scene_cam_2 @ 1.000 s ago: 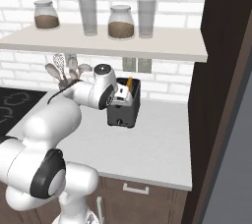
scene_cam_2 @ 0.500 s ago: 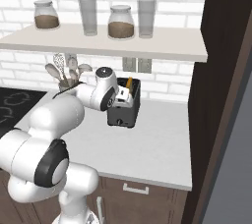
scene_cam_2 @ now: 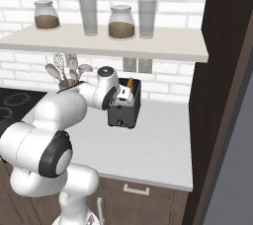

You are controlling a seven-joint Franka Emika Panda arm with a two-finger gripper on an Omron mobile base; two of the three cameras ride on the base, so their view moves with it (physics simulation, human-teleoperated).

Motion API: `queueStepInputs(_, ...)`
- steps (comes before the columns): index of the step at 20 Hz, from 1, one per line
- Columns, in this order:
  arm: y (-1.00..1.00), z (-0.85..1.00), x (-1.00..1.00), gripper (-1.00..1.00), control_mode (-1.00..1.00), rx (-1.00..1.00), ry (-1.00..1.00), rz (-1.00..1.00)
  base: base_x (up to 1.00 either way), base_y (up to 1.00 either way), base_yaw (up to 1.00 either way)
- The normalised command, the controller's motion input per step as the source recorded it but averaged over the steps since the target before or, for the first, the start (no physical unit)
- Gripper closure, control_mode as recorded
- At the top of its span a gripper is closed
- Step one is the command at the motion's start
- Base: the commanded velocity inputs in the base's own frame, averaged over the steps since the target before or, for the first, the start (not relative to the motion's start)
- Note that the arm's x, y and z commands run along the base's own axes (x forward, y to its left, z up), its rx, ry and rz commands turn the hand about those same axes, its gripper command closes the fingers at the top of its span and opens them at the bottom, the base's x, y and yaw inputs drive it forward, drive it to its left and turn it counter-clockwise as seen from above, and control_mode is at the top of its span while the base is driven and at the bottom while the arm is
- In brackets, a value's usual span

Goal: Start the toaster. Once the lever pops up, take the bread to the plate on the dining counter.

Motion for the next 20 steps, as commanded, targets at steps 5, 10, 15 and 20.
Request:
queueStepInputs(5,-0.02,-0.12,0.11,1.00,-1.00,0.00,0.00,0.00,0.00,0.00,0.00)
queueStepInputs(10,-0.01,-0.13,0.14,1.00,-1.00,0.00,-0.02,0.00,0.00,0.00,0.00)
queueStepInputs(15,-0.01,-0.10,0.15,1.00,-1.00,0.00,-0.01,0.00,0.00,0.00,0.00)
queueStepInputs(20,0.00,-0.12,0.15,1.00,-1.00,0.00,-0.01,0.00,0.00,0.00,0.00)
